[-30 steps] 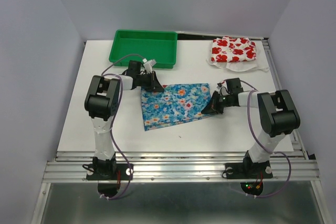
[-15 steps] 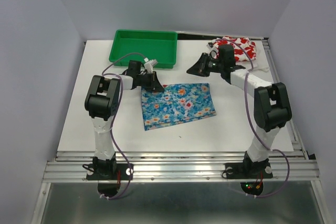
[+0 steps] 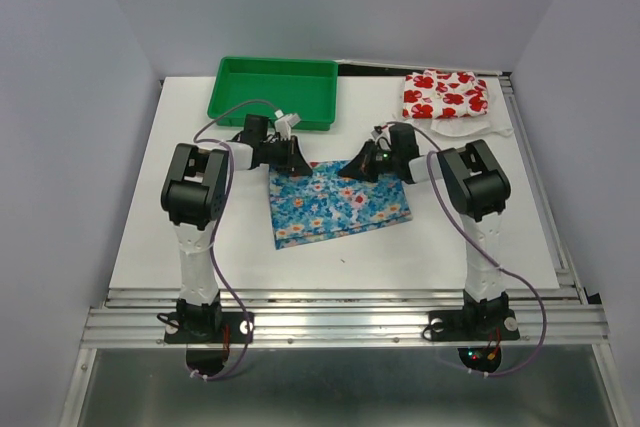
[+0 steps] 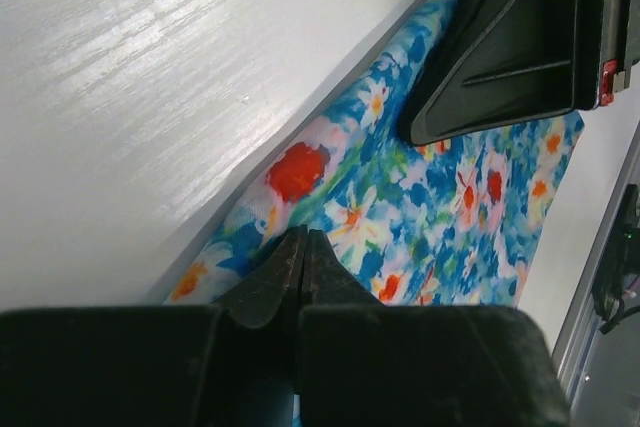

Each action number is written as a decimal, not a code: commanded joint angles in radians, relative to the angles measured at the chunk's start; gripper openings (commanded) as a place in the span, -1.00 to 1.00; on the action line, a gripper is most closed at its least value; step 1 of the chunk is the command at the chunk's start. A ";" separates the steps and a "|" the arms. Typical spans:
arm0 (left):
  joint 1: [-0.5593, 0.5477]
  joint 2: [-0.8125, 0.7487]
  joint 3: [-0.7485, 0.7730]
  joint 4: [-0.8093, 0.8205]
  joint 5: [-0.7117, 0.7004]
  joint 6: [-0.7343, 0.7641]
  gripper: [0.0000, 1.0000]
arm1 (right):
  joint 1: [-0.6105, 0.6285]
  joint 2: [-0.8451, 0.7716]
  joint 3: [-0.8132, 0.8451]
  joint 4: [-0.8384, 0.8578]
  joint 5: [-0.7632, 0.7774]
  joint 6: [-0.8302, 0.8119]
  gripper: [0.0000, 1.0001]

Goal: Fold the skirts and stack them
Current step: Fold the skirt

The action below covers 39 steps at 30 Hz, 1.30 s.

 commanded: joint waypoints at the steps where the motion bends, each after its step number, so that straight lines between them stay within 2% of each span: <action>1: 0.035 -0.003 -0.020 -0.087 -0.047 0.050 -0.91 | -0.067 0.013 -0.043 0.100 0.078 0.007 -0.91; 10: 0.170 -0.053 -0.038 -0.159 -0.002 0.097 -0.93 | -0.111 0.016 -0.161 0.097 0.106 0.009 -0.92; 15: 0.186 -0.086 0.043 -0.259 -0.083 0.192 -0.89 | -0.111 -0.034 -0.205 0.055 0.088 -0.028 -0.95; 17: 0.186 -0.125 0.075 -0.312 -0.122 0.244 -0.81 | -0.111 -0.102 -0.215 -0.007 0.065 -0.093 -0.92; 18: 0.186 -0.142 0.078 -0.323 -0.177 0.266 -0.74 | -0.102 -0.129 -0.212 -0.040 0.056 -0.121 -0.86; 19: 0.186 -0.167 0.075 -0.331 -0.204 0.296 -0.58 | -0.102 -0.184 -0.193 -0.077 0.039 -0.147 -0.64; 20: 0.186 -0.216 0.071 -0.348 -0.223 0.313 -0.49 | -0.102 -0.211 -0.173 -0.155 -0.002 -0.213 -0.52; 21: 0.181 -0.239 0.051 -0.354 -0.266 0.327 -0.29 | -0.102 -0.235 -0.110 -0.206 -0.021 -0.259 -0.35; 22: 0.178 -0.288 0.038 -0.361 -0.292 0.344 -0.19 | -0.102 -0.257 -0.072 -0.335 -0.036 -0.306 -0.21; 23: 0.175 -0.309 0.026 -0.381 -0.307 0.355 -0.13 | -0.102 -0.299 -0.033 -0.402 -0.049 -0.401 -0.03; 24: 0.163 -0.346 -0.001 -0.392 -0.336 0.372 0.02 | -0.102 -0.318 0.043 -0.524 -0.049 -0.448 0.27; 26: 0.141 -0.374 -0.028 -0.424 -0.366 0.396 0.10 | -0.102 -0.353 0.114 -0.622 -0.008 -0.580 0.47; 28: 0.100 -0.400 -0.074 -0.429 -0.402 0.409 0.15 | -0.102 -0.353 0.183 -0.712 0.038 -0.676 0.59; 29: 0.085 -0.412 -0.090 -0.429 -0.409 0.415 0.15 | -0.102 -0.343 0.259 -0.807 0.087 -0.775 0.59; 31: 0.039 -0.420 -0.124 -0.424 -0.427 0.410 0.15 | -0.102 -0.292 0.327 -0.919 0.132 -0.863 0.59; 35: -0.029 -0.402 -0.152 -0.405 -0.449 0.366 0.15 | -0.111 -0.208 0.429 -1.014 0.238 -1.031 0.58; 39: -0.081 -0.360 -0.134 -0.398 -0.499 0.329 0.15 | -0.111 -0.131 0.502 -1.097 0.252 -1.118 0.50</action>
